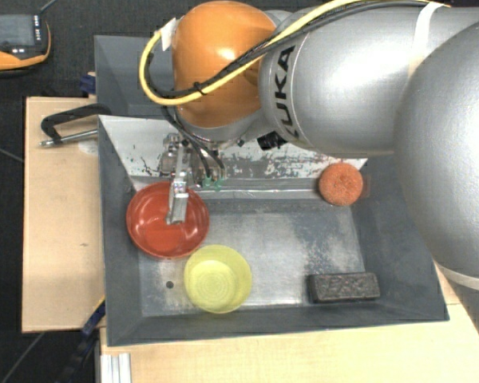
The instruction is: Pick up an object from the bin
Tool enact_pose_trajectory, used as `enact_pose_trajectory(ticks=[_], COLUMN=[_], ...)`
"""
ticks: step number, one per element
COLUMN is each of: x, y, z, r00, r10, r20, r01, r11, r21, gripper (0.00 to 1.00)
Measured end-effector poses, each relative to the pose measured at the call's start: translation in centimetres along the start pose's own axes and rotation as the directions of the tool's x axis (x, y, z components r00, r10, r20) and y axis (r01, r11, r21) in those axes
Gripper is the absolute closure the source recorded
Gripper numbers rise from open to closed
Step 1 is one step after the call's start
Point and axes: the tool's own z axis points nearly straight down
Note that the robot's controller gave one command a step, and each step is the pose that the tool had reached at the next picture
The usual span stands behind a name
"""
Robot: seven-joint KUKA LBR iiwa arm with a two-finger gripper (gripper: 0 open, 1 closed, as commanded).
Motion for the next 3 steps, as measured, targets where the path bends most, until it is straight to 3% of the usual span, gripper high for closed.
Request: enact_pose_trajectory(ticks=[1, 2, 3], x=[-0.3, -0.4, -1.7], y=[-3.4, -3.3, -3.0], z=[5.6, 5.3, 14.3], r00=[0.984, 0.984, 0.909], r10=[-0.178, -0.178, -0.418], r20=[-0.002, 0.002, 0.003], r01=[0.178, 0.178, 0.418], r11=[0.984, 0.984, 0.909], r21=[0.000, -0.002, -0.005], gripper=[0.00, 0.00, 0.00])
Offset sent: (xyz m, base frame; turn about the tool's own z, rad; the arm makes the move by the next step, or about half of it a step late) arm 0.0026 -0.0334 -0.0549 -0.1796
